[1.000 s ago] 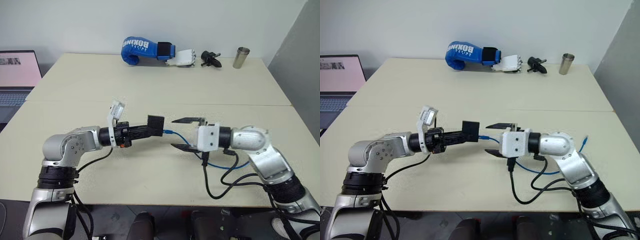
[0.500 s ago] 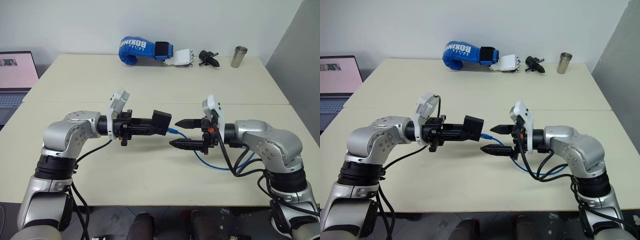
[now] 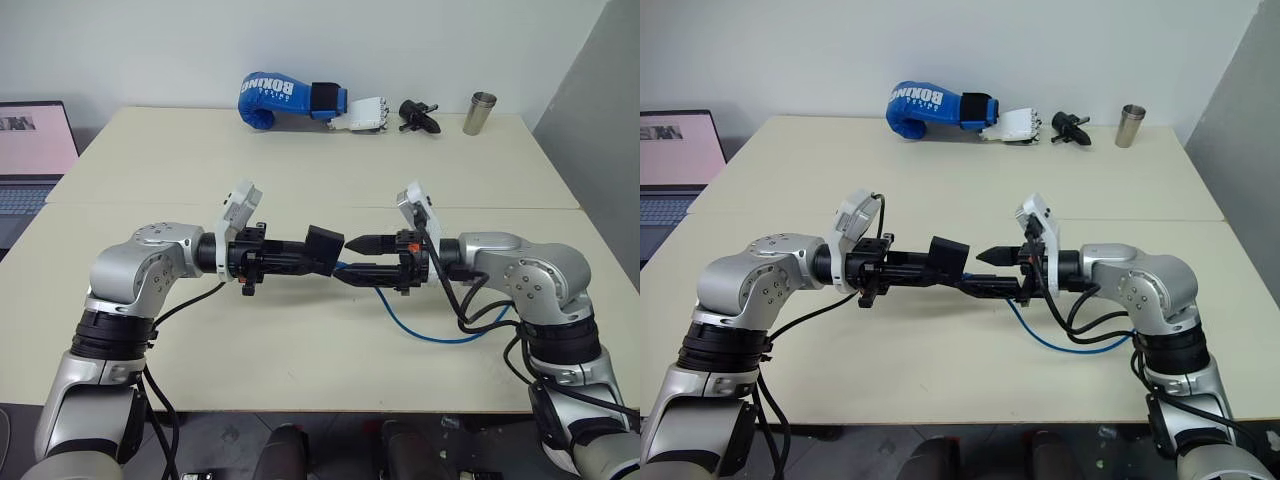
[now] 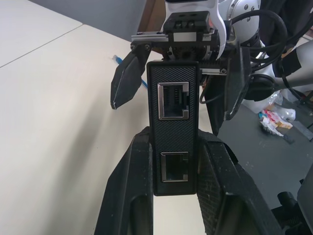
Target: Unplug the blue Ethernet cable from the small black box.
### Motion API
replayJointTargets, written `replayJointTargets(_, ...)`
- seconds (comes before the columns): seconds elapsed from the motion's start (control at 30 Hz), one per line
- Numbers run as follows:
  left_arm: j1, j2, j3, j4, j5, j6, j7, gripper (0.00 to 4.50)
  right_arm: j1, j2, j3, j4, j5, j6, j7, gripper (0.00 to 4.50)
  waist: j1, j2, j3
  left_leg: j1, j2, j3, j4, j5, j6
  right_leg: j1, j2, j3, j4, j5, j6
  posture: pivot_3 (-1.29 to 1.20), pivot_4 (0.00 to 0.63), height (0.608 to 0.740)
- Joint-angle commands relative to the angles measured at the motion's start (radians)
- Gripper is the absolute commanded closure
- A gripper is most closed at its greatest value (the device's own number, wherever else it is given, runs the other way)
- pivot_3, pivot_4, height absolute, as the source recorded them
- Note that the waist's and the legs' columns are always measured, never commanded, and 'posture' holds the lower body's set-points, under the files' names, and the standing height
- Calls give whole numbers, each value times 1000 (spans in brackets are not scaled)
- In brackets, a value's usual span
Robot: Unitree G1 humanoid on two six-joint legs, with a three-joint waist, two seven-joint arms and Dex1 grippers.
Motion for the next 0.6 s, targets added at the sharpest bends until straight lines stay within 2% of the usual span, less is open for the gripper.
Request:
replayJointTargets(0.03, -3, 7, 23, -31, -12, -3, -2, 3707, -25, -5, 11, -1, -4, -38, 18, 31, 0, 0, 0, 0, 0, 0, 0, 0, 0, 0, 0, 0, 0, 0, 0, 0, 150, 740)
replayJointTargets(0.6, 0, 5, 24, -47, -17, 2, 2, 3707, -39, -12, 47, 57, -36, -85, 50, 31, 0, 0, 0, 0, 0, 0, 0, 0, 0, 0, 0, 0, 0, 0, 0, 0, 150, 740)
